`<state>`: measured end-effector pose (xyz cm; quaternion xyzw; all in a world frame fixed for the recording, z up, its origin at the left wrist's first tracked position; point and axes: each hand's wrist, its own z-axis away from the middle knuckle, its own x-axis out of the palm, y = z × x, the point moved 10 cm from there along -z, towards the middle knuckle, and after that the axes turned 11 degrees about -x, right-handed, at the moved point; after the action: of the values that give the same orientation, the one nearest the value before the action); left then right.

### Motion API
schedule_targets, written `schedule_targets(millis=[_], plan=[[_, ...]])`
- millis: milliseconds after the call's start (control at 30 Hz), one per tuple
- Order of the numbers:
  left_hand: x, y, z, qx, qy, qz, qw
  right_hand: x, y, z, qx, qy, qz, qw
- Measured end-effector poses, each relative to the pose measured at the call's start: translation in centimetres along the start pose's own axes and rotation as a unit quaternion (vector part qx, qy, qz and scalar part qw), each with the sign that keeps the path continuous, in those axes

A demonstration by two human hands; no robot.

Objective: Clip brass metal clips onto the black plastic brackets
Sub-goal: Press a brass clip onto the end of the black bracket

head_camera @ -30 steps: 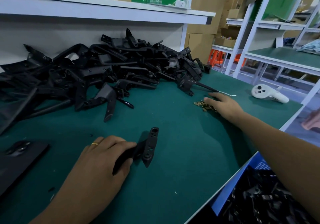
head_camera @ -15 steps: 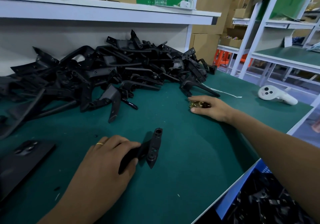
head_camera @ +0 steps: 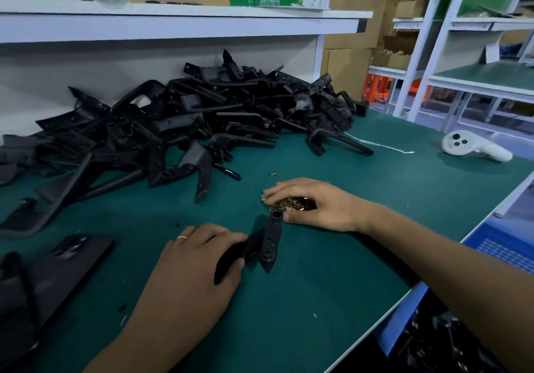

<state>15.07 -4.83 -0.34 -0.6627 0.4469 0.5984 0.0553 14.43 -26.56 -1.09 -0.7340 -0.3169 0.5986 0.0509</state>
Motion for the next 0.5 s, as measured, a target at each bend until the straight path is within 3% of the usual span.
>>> schedule_targets(millis=[233,300,400,433,500], plan=[[-0.9,-1.0,0.0,-0.038,-0.004,-0.064,0.997,1.9,-5.0,2.1,-0.056,-0.003,-0.006,0.998],[-0.7,-1.2,0.0,-0.055,-0.007,-0.075,0.996,0.1,-4.6,2.4,-0.035,0.060,-0.035,0.997],[-1.3,-2.8,-0.2,-0.117,0.013,-0.104,0.988,-5.1,-0.4,4.4,0.103,0.291,0.023,0.951],[-1.7,-3.6,-0.2,-0.145,0.020,-0.120,0.982,-5.8,1.7,5.2,0.189,0.313,0.056,0.929],[-2.2,-4.8,-0.3,-0.191,0.029,-0.140,0.971,-4.5,5.7,5.5,0.328,0.211,0.096,0.916]])
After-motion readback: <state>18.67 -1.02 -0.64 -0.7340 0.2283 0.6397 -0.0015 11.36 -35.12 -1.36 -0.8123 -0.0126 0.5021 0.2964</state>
